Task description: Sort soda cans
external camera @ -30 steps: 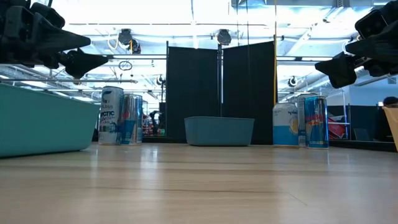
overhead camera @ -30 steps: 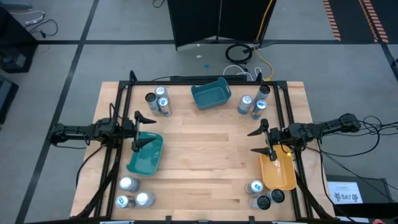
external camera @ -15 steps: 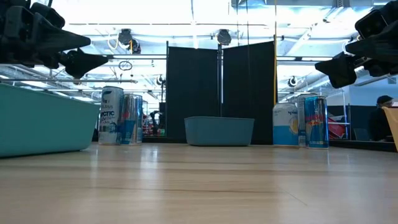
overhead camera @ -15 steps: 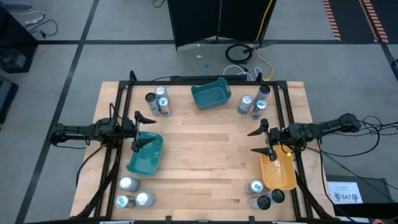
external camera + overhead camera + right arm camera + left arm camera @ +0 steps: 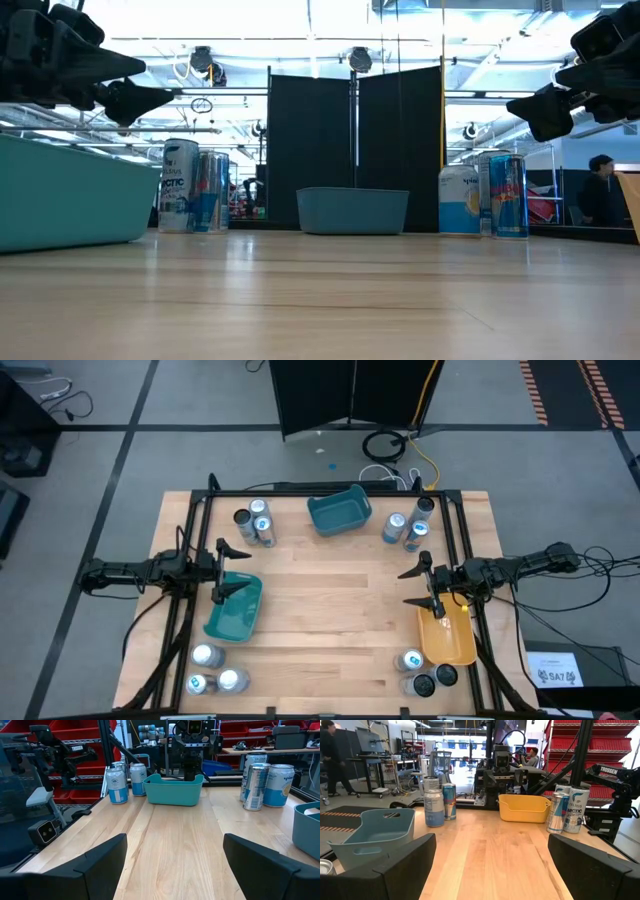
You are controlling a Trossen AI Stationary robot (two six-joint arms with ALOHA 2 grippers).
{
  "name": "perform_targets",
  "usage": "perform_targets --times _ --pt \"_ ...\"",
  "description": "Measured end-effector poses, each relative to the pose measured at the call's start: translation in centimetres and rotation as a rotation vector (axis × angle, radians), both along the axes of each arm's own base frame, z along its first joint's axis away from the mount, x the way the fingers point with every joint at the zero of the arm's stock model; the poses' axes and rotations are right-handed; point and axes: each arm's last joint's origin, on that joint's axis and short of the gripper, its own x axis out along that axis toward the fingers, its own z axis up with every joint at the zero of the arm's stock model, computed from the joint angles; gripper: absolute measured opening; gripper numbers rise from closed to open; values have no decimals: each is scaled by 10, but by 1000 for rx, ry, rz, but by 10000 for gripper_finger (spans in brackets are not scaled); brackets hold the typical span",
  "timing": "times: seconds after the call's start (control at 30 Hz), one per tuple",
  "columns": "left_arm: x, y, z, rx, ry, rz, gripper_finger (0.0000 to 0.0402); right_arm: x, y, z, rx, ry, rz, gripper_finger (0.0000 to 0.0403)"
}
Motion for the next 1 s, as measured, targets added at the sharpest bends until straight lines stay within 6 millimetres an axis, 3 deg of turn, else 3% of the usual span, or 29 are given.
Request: perform_targets --times 0.7,1.0 --pt "0 0 0 0 0 0 393 1 -2 7 46 -72 -86 322" --pt "0 0 0 0 0 0 393 1 -5 7 178 -67 -193 322"
